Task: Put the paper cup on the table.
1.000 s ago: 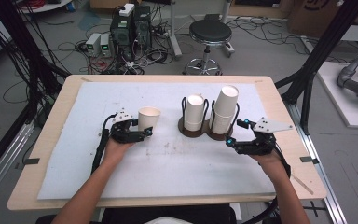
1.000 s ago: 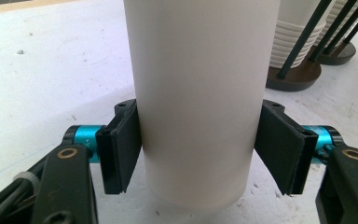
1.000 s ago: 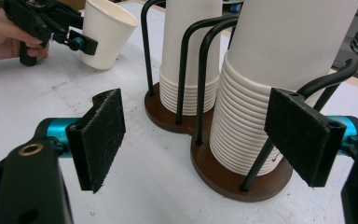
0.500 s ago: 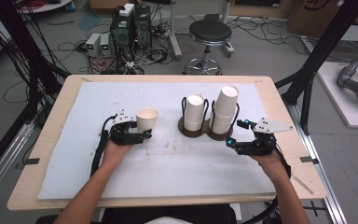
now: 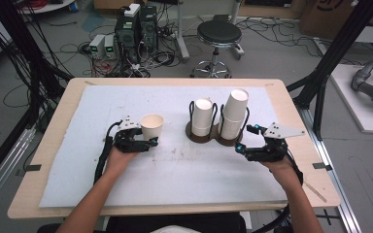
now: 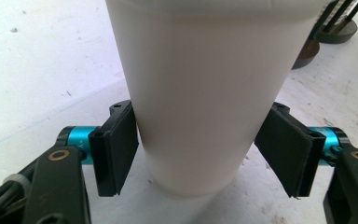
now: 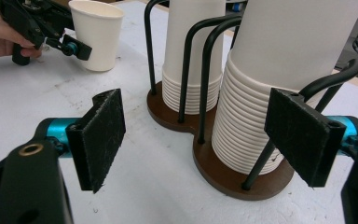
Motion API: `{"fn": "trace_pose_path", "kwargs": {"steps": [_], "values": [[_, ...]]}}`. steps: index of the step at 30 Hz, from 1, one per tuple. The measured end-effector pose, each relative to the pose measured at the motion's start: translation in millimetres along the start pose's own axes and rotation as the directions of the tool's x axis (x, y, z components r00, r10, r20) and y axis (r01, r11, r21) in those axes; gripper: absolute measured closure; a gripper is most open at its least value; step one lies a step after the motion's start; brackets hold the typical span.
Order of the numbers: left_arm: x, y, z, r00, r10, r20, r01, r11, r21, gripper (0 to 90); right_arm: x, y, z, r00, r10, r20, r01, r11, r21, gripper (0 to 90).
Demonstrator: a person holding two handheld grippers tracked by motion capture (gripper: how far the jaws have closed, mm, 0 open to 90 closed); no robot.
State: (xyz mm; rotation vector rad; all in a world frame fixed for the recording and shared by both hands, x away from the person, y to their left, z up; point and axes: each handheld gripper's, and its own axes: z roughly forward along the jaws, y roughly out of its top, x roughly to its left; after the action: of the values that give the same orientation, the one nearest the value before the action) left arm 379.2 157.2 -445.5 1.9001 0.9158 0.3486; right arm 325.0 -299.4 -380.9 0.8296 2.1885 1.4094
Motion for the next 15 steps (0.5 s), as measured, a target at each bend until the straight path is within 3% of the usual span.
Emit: {"fn": "trace_pose_path", "kwargs": {"steps": [6,15], "values": [[-2.9,1.2,-3.1,1.0,0.0,-0.009,0.0,0.9999,0.013,25.2,-0.1,0.1,0.8,1.0,0.0,0.002,0.0,1.0,0.003,20.6],[-6.2,9.3,-24.9,0.9989,0.021,-0.043,-0.023,0.9993,-0.029,23.3,-0.8,0.5,-0.7,1.0,0.003,0.0,-0.003,1.0,-0.003,20.6]]}}
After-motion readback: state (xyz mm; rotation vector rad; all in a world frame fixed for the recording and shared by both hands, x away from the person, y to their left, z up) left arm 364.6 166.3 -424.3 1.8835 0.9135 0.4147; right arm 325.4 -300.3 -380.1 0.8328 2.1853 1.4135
